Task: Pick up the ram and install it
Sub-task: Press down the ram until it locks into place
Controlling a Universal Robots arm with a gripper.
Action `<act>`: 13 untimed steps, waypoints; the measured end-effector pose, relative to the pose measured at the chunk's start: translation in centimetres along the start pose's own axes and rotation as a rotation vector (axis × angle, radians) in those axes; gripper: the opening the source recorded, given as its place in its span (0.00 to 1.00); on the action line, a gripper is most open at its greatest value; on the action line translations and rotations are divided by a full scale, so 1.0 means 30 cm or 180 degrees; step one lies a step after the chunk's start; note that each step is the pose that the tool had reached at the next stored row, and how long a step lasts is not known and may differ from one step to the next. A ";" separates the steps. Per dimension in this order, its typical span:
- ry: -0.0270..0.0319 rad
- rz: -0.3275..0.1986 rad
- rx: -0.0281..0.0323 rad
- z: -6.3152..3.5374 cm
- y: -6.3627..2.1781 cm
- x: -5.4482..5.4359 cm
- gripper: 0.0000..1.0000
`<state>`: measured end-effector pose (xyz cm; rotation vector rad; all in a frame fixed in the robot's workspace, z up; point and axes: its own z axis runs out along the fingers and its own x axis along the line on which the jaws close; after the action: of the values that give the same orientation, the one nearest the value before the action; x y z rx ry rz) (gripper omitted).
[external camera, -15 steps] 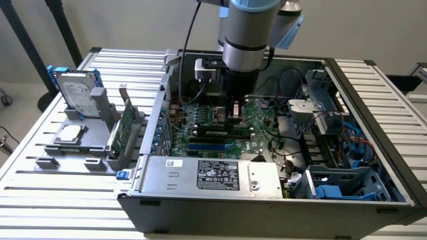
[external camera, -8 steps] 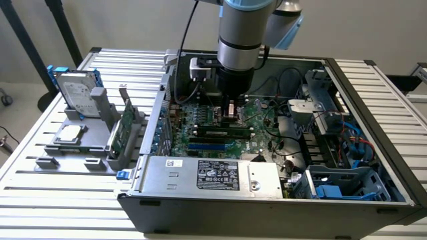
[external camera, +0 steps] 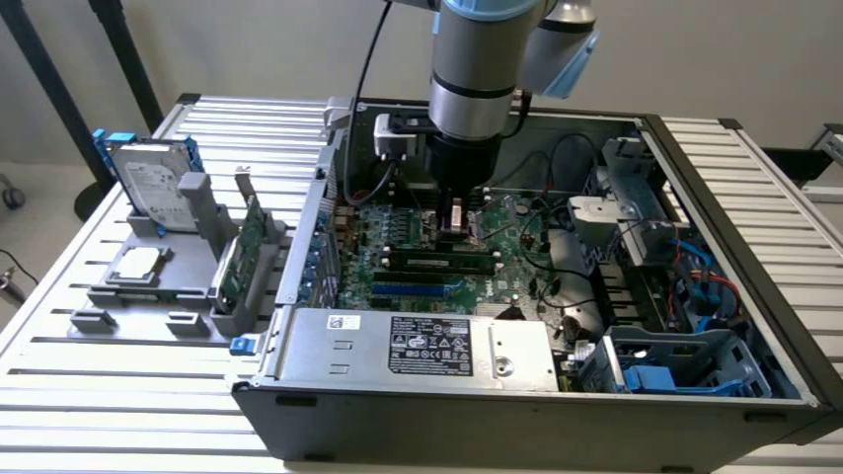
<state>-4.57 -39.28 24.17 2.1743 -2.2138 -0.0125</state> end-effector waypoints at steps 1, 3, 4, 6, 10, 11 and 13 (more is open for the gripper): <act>0.0000 0.0000 0.0000 0.001 0.000 0.000 0.11; -0.0001 -0.0001 0.0002 0.003 0.000 -0.001 0.11; -0.0001 -0.0002 0.0003 0.003 0.000 -0.001 0.11; -0.0001 -0.0003 0.0005 0.004 0.000 -0.002 0.11; -0.0003 -0.0009 0.0008 0.009 -0.001 -0.003 0.11; -0.0004 -0.0011 0.0009 0.010 -0.001 -0.003 0.11; -0.0007 -0.0016 0.0011 0.013 -0.001 -0.003 0.11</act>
<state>-4.56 -39.20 23.76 2.1827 -2.2111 -0.0110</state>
